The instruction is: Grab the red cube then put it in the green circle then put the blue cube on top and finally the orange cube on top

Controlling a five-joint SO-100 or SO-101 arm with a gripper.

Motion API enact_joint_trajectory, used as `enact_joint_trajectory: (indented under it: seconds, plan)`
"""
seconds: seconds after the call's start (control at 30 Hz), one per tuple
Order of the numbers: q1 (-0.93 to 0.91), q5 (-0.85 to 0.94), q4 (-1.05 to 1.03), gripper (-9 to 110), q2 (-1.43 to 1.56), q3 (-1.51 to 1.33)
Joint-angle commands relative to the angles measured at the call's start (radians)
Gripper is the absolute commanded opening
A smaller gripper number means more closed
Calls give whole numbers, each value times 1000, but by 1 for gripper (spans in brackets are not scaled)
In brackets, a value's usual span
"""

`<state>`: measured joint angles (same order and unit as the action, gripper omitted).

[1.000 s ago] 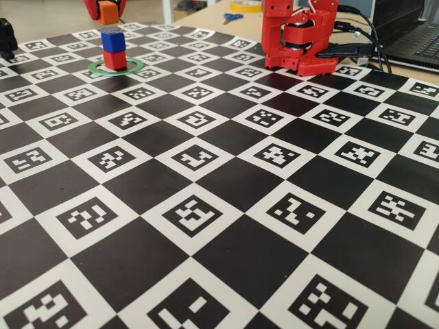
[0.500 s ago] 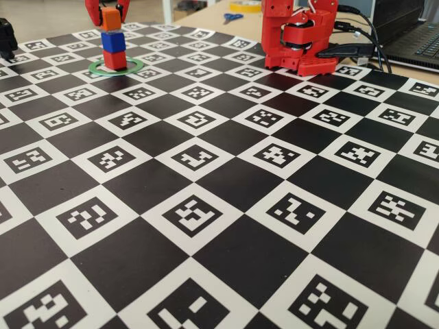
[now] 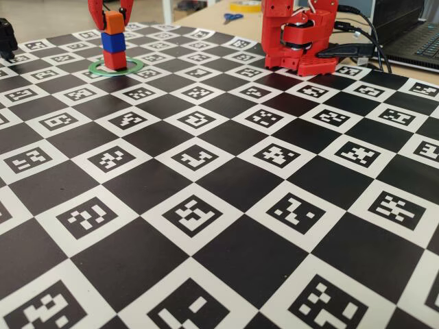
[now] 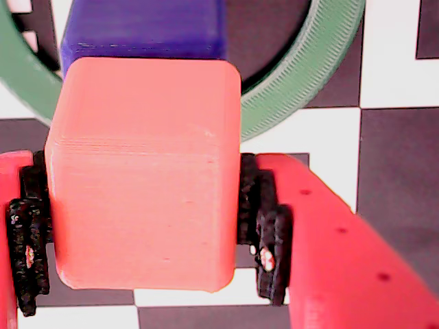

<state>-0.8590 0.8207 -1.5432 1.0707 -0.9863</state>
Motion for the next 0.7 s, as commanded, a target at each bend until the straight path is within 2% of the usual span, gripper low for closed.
enact_joint_trajectory:
  seconds: [0.0,0.07,0.1,0.67]
  plan:
    - [6,-15,14,2,63,14]
    - [6,-3,3,19,63,14]
    - [6,-3,3,22,63,14]
    - [-6,-25,0,27,83,28]
